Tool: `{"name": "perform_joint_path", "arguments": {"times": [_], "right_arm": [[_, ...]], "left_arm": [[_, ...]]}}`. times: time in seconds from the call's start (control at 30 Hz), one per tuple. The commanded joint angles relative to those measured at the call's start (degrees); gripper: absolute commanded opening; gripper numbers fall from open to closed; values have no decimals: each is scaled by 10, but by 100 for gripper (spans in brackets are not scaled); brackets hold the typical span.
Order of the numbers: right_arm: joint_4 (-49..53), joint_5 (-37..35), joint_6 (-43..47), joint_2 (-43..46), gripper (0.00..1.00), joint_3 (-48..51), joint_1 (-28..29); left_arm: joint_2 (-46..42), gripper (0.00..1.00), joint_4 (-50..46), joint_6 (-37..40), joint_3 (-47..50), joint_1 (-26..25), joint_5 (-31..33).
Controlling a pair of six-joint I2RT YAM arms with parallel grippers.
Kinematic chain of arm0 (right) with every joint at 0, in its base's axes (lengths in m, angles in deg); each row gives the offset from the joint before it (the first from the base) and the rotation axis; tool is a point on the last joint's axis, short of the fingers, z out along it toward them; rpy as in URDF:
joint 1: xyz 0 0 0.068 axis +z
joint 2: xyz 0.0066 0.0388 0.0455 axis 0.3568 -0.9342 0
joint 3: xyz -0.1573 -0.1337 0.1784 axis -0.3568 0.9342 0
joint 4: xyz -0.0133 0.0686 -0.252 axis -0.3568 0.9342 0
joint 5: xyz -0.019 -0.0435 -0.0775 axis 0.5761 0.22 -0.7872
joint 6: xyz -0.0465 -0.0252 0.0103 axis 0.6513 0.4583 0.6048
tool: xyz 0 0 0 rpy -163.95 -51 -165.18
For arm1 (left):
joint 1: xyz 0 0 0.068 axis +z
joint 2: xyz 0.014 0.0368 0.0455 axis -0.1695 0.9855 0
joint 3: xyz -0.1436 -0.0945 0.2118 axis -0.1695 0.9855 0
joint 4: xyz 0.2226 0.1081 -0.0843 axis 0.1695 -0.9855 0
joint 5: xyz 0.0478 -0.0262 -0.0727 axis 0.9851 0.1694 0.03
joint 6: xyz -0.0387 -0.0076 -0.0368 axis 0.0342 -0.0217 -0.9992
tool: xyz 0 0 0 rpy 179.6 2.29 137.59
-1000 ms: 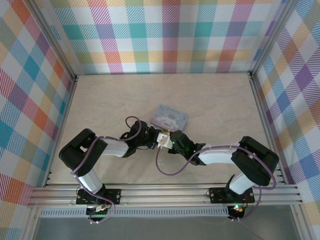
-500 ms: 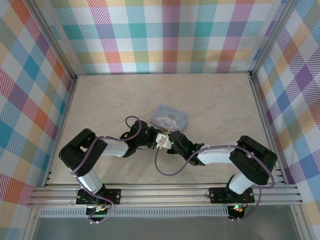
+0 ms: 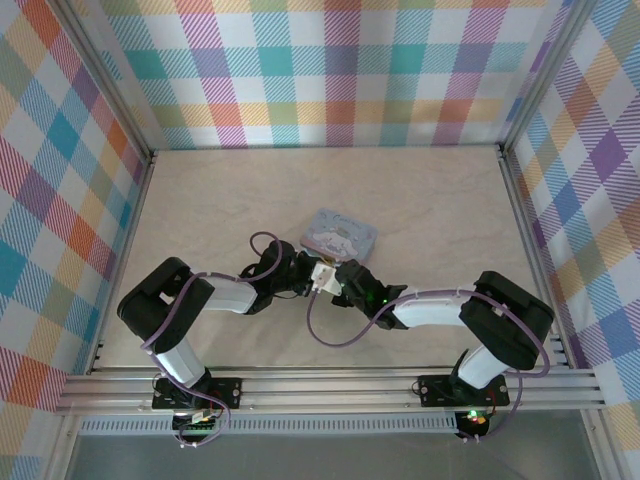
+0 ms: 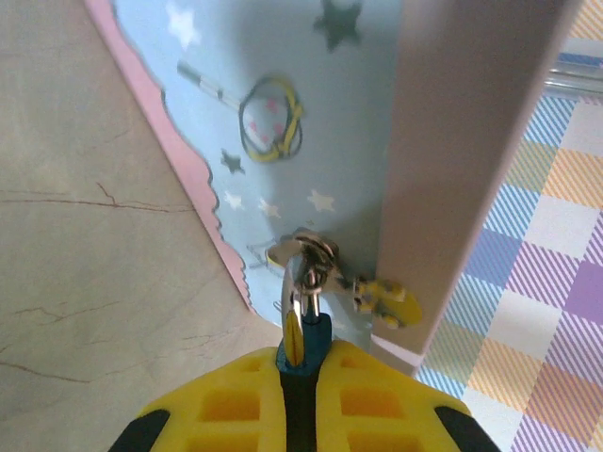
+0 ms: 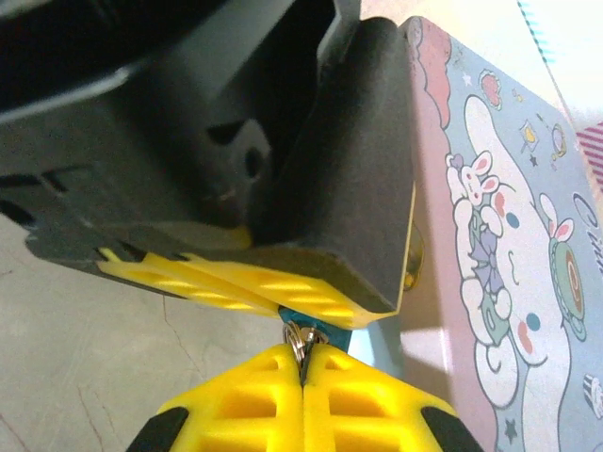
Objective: Unlock a padlock with a key
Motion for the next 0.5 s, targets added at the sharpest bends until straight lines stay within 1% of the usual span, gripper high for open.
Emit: {"name": "perform_joint_path", "arguments": {"times": [0.0, 0.13, 0.47], "right_arm": [[-17, -20, -66, 6, 0, -40, 0], [-17, -19, -113, 8, 0, -46, 0], [10, 1, -268, 1, 0, -43, -2]], "left_arm": [[-13, 1, -3, 6, -5, -7, -14], [-13, 1, -2, 6, -4, -7, -14], [-9, 2, -1, 7, -3, -6, -12]]}}
